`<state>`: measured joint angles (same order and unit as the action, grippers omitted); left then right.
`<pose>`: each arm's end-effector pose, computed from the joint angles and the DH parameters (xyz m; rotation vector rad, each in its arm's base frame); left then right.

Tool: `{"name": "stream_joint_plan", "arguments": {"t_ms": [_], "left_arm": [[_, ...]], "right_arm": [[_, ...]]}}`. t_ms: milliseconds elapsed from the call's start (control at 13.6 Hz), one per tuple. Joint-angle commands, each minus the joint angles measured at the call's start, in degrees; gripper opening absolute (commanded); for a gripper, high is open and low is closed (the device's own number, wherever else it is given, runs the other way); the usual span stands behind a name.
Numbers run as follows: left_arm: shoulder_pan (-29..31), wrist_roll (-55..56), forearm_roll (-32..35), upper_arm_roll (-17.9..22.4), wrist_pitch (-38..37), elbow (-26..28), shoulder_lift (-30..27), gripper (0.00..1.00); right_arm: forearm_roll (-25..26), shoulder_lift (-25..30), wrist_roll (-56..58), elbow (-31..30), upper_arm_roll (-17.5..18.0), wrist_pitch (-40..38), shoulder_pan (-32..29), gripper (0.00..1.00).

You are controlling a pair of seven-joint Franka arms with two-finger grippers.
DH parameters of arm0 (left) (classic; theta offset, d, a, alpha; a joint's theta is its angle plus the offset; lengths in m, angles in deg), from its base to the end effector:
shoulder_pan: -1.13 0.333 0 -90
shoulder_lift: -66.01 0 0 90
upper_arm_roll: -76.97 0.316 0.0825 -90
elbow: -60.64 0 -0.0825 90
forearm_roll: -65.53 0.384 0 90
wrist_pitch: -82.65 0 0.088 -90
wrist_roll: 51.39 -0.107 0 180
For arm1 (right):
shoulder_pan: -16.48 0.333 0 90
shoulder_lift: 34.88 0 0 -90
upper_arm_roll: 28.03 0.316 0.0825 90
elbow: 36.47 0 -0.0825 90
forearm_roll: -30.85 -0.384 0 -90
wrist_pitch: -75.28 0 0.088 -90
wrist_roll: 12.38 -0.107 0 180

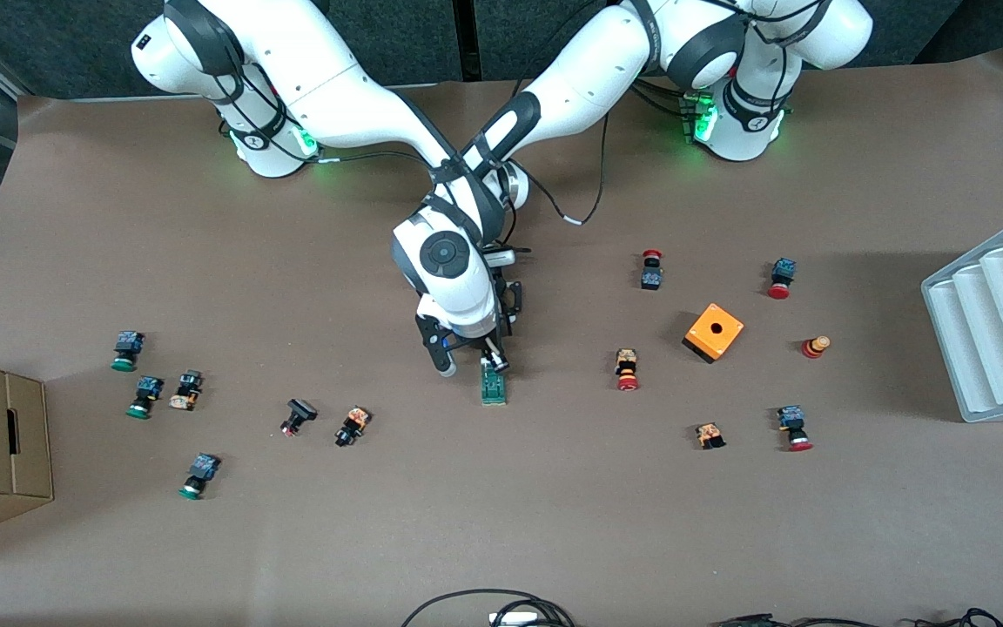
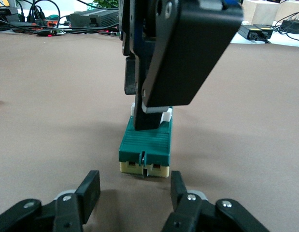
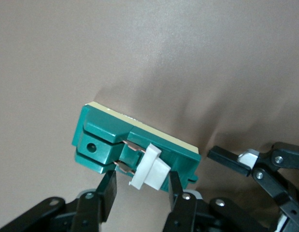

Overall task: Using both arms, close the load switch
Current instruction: 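Push the white toggle over with the right gripper while left holds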

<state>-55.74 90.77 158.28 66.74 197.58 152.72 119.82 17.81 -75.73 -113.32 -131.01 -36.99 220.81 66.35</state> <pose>0.3220 -0.5786 0.0786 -2.6054 -0.2444 -1.6102 0.5238 0.4698 0.2177 -2.4515 1.6348 -0.0251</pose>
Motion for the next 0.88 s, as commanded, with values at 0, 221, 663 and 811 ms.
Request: {"name": "stream_joint_plan", "arguments": {"t_ms": [0, 221, 663, 811], "left_arm": [[-0.7, 1.4, 0.8, 0.4, 0.0, -0.8, 1.2, 0.66], [-0.8, 1.4, 0.8, 0.4, -0.4, -0.7, 1.2, 0.66], [-0.6, 1.1, 0.8, 0.4, -0.4, -0.9, 1.2, 0.66], [-0.7, 1.3, 0.8, 0.3, -0.4, -0.7, 1.2, 0.66]], "right_arm": [[-2.1, -0.3, 1.6, 1.9, -0.5, 1.6, -1.2, 0.5], [-3.1, -0.4, 1.6, 2.8, -0.5, 1.4, -1.8, 0.5], [-3.9, -0.2, 1.6, 3.8, -0.5, -0.9, -1.9, 0.49], [-4.4, -0.2, 1.6, 3.9, -0.5, -1.1, -2.0, 0.48]]}}
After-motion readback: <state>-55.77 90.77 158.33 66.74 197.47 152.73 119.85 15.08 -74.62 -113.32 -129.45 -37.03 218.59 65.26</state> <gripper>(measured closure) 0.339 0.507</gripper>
